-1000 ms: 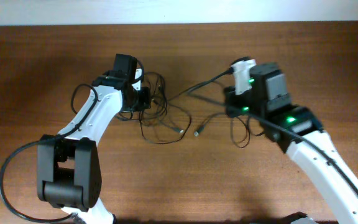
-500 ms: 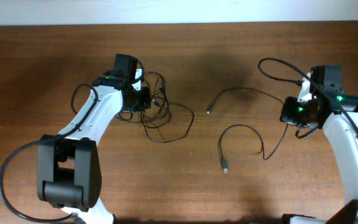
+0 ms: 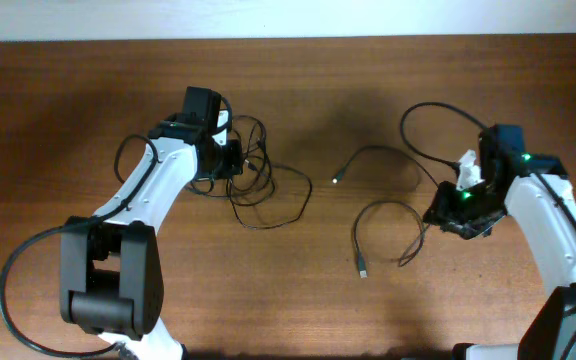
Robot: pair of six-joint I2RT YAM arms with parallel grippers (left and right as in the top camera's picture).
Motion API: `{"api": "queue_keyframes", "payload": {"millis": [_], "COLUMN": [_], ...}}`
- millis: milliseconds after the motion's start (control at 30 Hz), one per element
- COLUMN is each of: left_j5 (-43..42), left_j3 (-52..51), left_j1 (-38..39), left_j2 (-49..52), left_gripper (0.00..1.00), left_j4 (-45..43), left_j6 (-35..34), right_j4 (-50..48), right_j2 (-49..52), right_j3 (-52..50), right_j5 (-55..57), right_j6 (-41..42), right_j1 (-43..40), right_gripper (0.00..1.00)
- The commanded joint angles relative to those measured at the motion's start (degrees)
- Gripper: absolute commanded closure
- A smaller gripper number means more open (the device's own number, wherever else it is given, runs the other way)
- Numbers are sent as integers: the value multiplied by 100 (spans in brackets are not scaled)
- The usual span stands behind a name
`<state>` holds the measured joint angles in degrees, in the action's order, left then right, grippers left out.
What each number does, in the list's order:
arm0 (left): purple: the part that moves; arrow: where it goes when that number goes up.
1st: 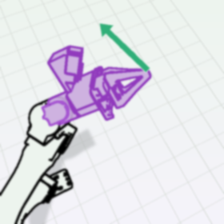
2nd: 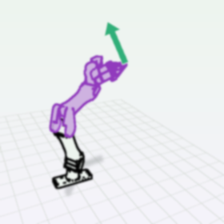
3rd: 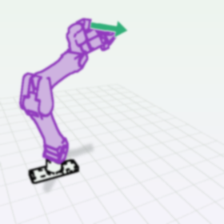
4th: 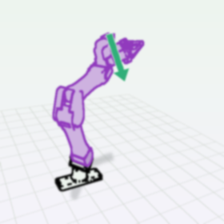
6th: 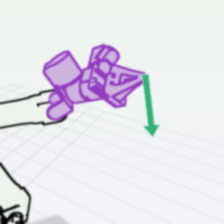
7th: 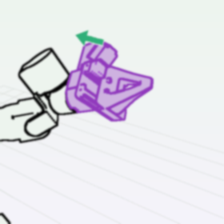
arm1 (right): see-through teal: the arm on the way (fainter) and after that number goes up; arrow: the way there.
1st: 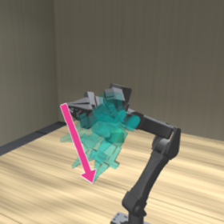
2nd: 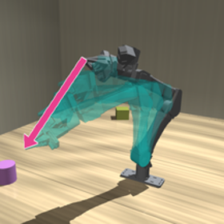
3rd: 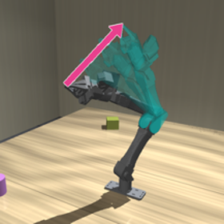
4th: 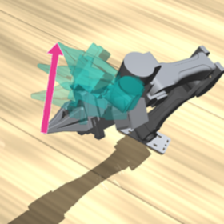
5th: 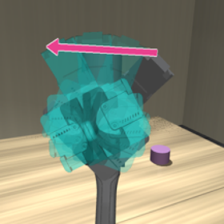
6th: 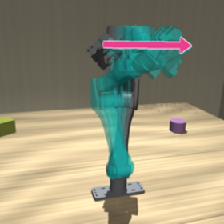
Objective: Untangle cables
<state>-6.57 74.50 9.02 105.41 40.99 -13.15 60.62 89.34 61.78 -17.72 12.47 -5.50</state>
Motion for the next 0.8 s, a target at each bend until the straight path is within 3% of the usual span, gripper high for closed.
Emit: {"api": "queue_keyframes", "payload": {"millis": [0,67,100,133,333,533,733,767], "left_j5": [42,42,42,42,42,42,42,42], "left_j3": [-33,-33,-33,-33,-33,-33,-33,-33], "left_j1": [-13,-13,-13,-13,-13,-13,-13,-13], "left_j2": [-127,-127,-127,-127,-127,-127,-127,-127], "left_gripper": [100,100,100,100,100,100,100,100], "left_j4": [2,2,2,2,0,2,2,2], "left_j6": [-76,-74,-76,-76,-76,-74,-74,-74], "right_j4": [-415,-748,-863,-927,-190,-1672,-2490,-2492], "right_j2": [20,20,20,17,15,367,1434,1456], "right_j3": [-367,-496,-505,-470,632,590,590,590], "right_j5": [-223,-219,-136,-61,1005,2361,2417,2420], "right_j6": [0,0,0,4,177,472,671,669], "right_j1": [472,817,981,1093,1147,1143,1143,1141], "right_gripper": [39,22,6,1,1,1,1,19]}}
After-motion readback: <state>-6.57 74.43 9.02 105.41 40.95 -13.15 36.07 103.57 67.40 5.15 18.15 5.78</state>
